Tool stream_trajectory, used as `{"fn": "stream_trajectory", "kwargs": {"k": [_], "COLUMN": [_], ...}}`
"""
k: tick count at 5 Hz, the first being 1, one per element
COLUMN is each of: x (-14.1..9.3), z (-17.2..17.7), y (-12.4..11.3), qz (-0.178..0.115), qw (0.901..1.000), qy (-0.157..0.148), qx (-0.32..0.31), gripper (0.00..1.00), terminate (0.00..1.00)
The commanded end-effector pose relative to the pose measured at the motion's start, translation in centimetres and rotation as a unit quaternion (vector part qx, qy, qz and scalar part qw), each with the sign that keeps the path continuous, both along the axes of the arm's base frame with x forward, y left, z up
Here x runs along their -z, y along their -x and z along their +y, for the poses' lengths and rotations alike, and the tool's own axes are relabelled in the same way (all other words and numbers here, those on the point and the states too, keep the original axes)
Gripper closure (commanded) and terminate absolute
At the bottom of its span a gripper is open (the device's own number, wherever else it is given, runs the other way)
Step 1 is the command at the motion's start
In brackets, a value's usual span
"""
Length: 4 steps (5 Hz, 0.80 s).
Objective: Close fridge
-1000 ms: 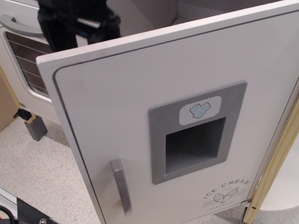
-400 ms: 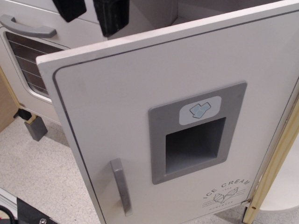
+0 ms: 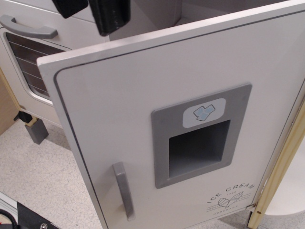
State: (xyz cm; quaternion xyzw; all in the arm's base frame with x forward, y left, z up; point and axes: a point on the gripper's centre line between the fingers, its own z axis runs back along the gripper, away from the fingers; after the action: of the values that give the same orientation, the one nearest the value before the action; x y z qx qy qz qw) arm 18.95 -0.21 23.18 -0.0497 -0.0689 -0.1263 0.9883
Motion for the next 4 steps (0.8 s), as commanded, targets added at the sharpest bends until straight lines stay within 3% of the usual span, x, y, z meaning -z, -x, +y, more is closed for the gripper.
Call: {"fn": "stream_trajectory", "kwargs": {"k": [1, 2, 4], "x": [0.8, 1.4, 0.5], "z": [-0.4, 0.1, 1.2], "y": [1.0, 0.9, -1.4], "qz": [-0.016, -0.027, -0.038], "qw": [0.9989, 0.9979, 0.9979], "qy": [-0.036, -0.057, -0.051], "qx": [0.028, 0.018, -0.014], "gripper": [0.0, 0.0, 0.0], "terminate": [0.0, 0.0, 0.0]}}
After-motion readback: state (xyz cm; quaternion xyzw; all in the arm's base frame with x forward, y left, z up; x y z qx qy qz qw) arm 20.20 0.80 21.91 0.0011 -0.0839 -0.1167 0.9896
